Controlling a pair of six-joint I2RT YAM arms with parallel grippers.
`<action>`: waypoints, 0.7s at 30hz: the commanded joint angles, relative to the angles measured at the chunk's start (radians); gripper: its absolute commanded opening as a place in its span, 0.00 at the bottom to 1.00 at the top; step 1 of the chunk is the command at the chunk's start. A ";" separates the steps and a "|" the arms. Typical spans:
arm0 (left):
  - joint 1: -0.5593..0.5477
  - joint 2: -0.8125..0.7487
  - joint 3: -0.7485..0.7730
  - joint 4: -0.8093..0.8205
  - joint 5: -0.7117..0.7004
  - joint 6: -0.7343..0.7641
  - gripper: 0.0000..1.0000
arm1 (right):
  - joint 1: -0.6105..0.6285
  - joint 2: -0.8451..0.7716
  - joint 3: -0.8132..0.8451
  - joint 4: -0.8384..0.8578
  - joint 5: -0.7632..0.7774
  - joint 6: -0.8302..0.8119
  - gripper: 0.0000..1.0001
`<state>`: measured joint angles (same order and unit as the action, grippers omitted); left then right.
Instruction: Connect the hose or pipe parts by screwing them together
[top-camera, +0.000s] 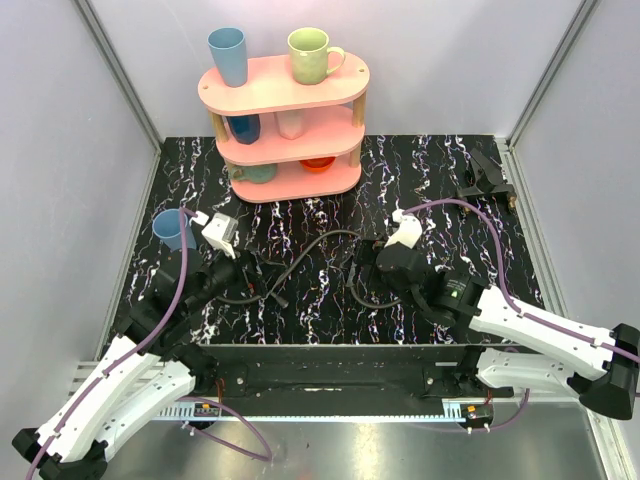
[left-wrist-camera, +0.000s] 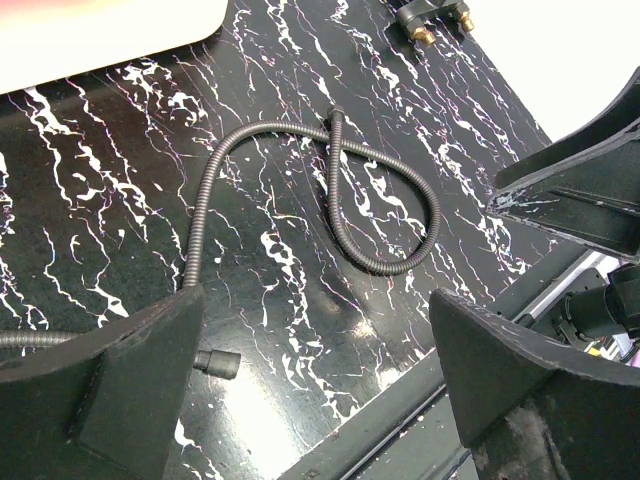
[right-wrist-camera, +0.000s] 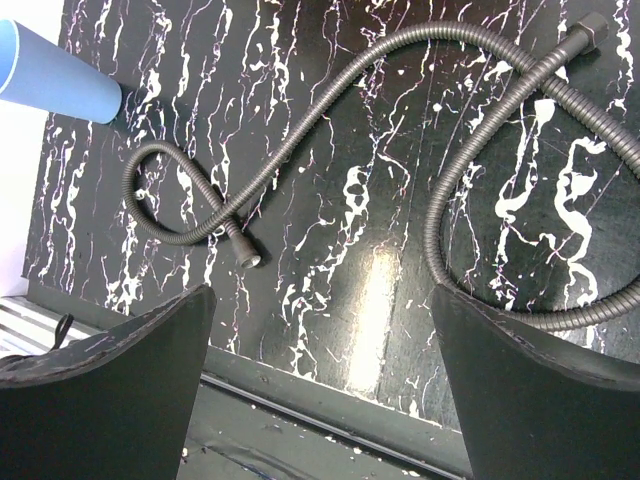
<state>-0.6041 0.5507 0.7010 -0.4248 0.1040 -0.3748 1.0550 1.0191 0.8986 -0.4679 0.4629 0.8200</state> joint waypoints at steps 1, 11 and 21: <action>-0.005 -0.009 0.020 0.046 -0.013 -0.006 0.99 | 0.005 -0.020 -0.004 0.026 0.057 0.024 1.00; -0.005 -0.009 0.023 0.050 -0.013 -0.001 0.99 | -0.018 -0.018 0.039 -0.024 0.201 -0.039 0.98; -0.005 -0.038 0.023 0.043 -0.018 0.000 0.99 | -0.525 0.240 0.295 -0.067 0.263 -0.266 1.00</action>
<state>-0.6041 0.5381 0.7010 -0.4244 0.1043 -0.3744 0.6937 1.1736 1.0908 -0.5251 0.6426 0.6468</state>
